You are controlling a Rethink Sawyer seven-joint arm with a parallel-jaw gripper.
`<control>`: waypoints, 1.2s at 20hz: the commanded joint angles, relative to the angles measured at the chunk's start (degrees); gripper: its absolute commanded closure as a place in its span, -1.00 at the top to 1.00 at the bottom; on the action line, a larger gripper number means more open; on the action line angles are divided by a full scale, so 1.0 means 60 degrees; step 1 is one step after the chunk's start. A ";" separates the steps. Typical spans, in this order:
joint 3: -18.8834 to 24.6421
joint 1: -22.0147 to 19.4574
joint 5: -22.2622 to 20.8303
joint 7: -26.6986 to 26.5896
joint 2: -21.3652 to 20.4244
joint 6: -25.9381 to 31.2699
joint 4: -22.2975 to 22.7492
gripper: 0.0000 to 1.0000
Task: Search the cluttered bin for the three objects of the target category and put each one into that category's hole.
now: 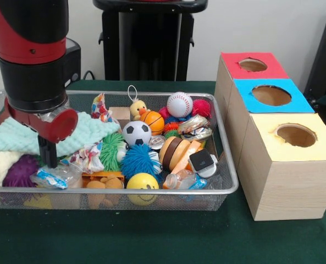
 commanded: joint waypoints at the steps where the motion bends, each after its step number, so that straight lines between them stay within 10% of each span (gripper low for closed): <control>1: 0.0191 -0.0018 -0.0001 0.0802 0.0035 0.0639 0.1112 -1.00; 24: 0.0479 0.0071 0.0190 0.1290 0.0921 -0.0490 0.0802 -1.00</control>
